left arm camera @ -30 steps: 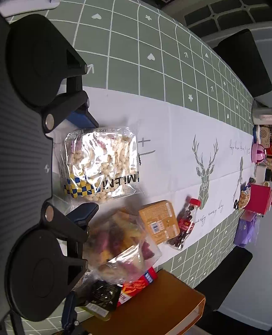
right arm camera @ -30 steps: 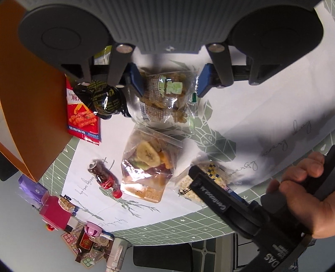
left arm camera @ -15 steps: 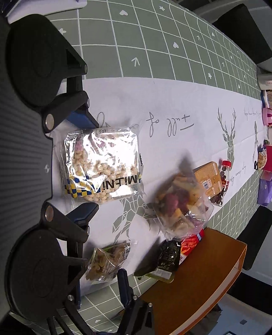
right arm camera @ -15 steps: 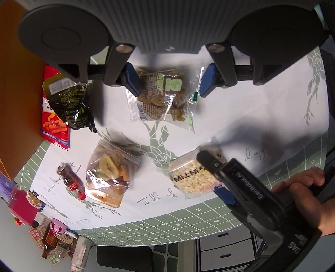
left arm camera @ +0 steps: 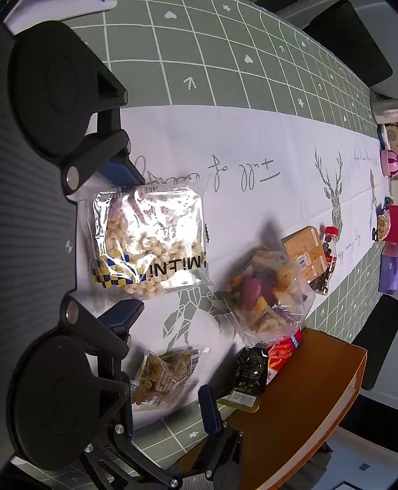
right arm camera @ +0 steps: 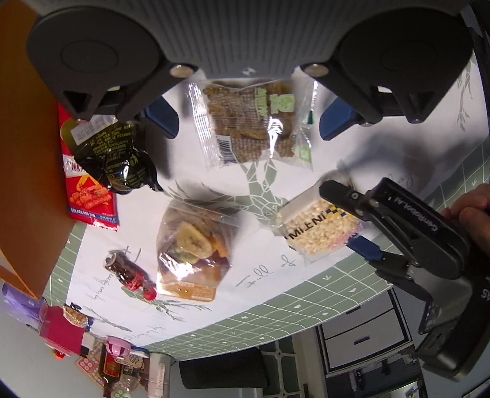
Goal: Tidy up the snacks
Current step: 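Grasp the white MILNI bag with the left tool while the right tool grasps the cookie pack, then carry the MILNI bag with the left tool while the right tool carries the cookie pack into the box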
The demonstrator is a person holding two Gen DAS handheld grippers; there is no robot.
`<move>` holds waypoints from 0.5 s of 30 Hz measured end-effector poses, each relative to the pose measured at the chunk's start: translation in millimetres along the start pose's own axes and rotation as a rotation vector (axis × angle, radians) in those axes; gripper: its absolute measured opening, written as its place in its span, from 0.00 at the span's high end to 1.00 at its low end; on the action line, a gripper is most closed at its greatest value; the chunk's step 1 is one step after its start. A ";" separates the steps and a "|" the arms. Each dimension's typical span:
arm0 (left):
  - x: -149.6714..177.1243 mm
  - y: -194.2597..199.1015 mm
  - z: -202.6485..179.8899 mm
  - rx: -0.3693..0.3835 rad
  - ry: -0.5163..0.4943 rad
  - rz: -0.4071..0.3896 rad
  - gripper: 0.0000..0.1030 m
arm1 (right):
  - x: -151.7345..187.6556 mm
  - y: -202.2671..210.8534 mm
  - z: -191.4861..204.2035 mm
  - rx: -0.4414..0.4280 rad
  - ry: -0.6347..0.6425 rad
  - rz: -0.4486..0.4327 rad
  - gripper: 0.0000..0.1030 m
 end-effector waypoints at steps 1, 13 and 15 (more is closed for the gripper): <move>-0.1 -0.4 -0.4 -0.001 -0.003 0.001 0.10 | 0.9 -2.2 -0.4 -0.015 -0.014 0.009 0.15; 1.5 2.2 -1.9 -0.004 -0.009 -0.002 0.15 | -9.0 9.0 -5.4 -0.030 -0.068 0.008 0.47; 1.2 3.3 -2.9 0.001 -0.013 -0.002 0.15 | -8.9 9.5 -6.7 -0.027 -0.082 0.021 0.48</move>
Point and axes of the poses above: each gripper's, at about its wrist camera, not at the fingertips, and y roughly against the way its jaws point, z to its left, x to its underside, the point moved 9 cm from there along -y, roughly the way its jaws point, and after that the axes turned 7 degrees about x, right-handed, at the moved point
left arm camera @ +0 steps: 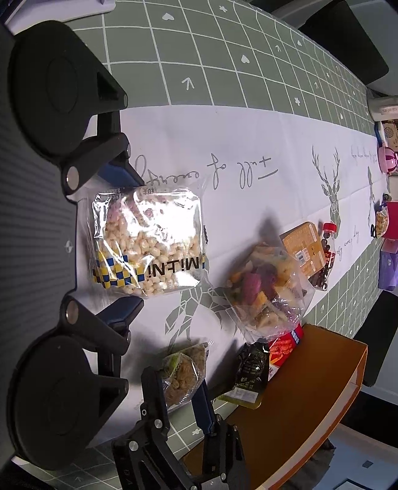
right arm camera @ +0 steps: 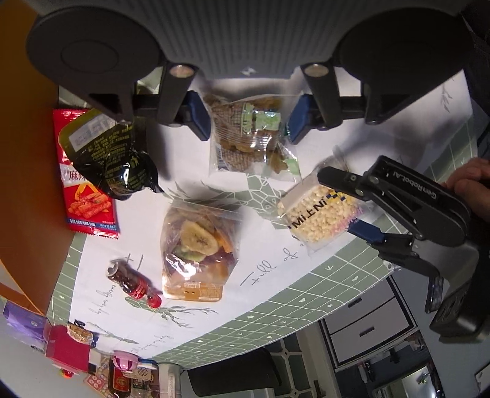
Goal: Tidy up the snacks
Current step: 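Carry the MILNI bag with the left tool while the right tool carries the cookie pack into the box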
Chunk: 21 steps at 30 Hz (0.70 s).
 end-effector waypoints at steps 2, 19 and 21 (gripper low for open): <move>-0.3 0.9 -1.7 0.011 0.001 0.001 0.16 | 0.9 0.5 -0.2 0.000 -0.003 0.005 0.49; -13.5 31.7 -22.8 0.044 0.008 -0.064 0.17 | -16.1 35.2 -13.8 0.014 -0.051 -0.045 0.69; -13.4 34.7 -25.2 0.045 0.008 -0.068 0.17 | -19.1 40.5 -14.7 0.015 -0.052 -0.058 0.69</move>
Point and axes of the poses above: each gripper's, at about its wrist camera, not at the fingertips, and y roughly against the way its jaws point, z to its left, x to its underside, the point moved 9 cm from there along -y, roughly the way its jaws point, and after that the axes turned 7 degrees about x, right-handed, at the moved point
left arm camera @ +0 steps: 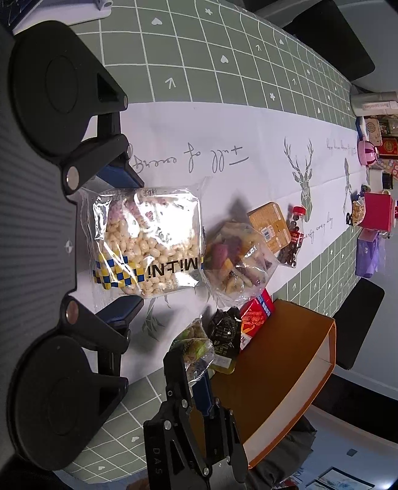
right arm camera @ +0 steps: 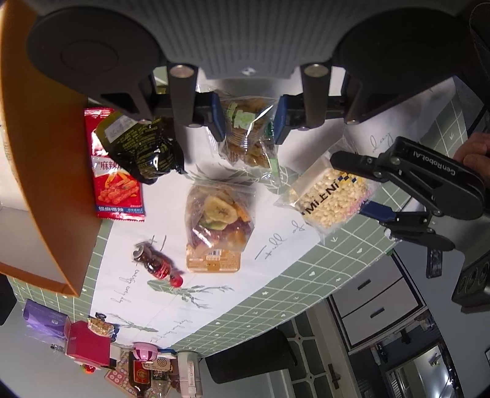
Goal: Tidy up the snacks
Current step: 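Carry the MILNI bag with the left tool while the right tool carries the cookie pack into the box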
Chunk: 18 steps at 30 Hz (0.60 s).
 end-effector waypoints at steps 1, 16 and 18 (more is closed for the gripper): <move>-0.5 1.1 -1.6 0.000 -0.002 -0.001 0.17 | -1.9 2.8 -0.3 -0.001 -0.001 -0.007 0.70; -42.2 30.7 -41.4 0.012 -0.047 -0.071 0.17 | -30.0 54.1 -15.3 -0.011 -0.039 -0.121 0.72; -49.1 32.6 -49.1 0.015 -0.058 -0.081 0.17 | -34.4 65.5 -21.3 -0.003 -0.051 -0.150 0.72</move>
Point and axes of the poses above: each gripper's, at about its wrist camera, not at the fingertips, and y roughly against the way its jaws point, z to its left, x to its underside, the point moved 9 cm from there along -y, roughly the way its jaws point, and after that the axes turned 7 degrees about x, right-handed, at the moved point
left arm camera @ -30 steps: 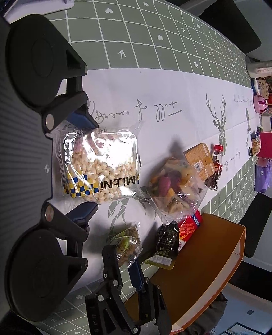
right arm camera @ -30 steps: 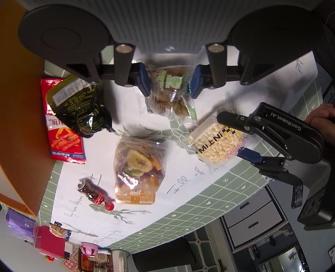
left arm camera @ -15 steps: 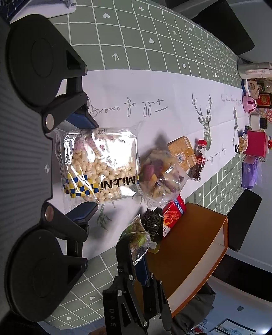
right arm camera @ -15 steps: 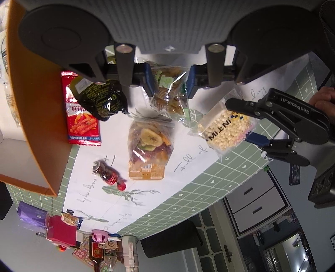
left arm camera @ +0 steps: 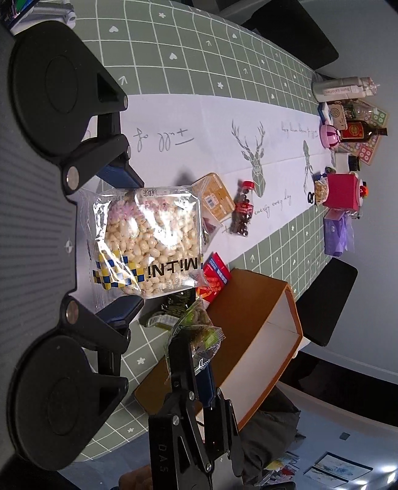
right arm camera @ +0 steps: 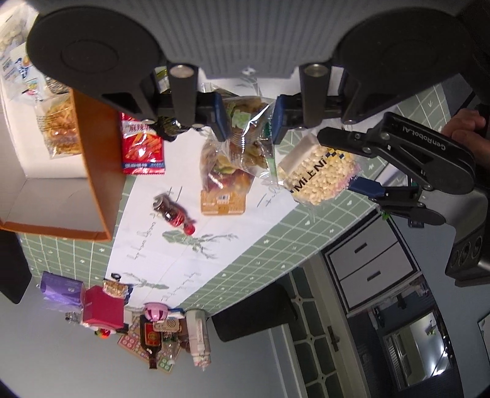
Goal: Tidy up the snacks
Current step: 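Carry the MILNI bag with the left tool while the right tool carries the cookie pack into the box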
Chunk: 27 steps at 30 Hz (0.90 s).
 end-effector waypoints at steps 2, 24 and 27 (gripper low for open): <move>-7.0 0.9 -6.9 0.003 -0.009 -0.010 0.17 | -5.9 10.1 -6.7 0.011 -0.011 -0.028 0.72; -75.1 -28.3 -94.2 0.058 -0.144 -0.053 0.17 | -30.1 98.7 -111.6 0.142 -0.221 -0.228 0.74; -83.6 -38.4 -106.1 0.069 -0.162 -0.054 0.17 | -28.3 104.7 -128.7 0.173 -0.248 -0.236 0.74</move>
Point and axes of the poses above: each gripper's, at about its wrist camera, not at the fingertips, and y roughly against the way its jaws point, z to its left, x to its underside, the point moved 9 cm from there along -y, roughly the way its jaws point, and after that the axes turned 7 degrees about x, right-handed, at the moved point
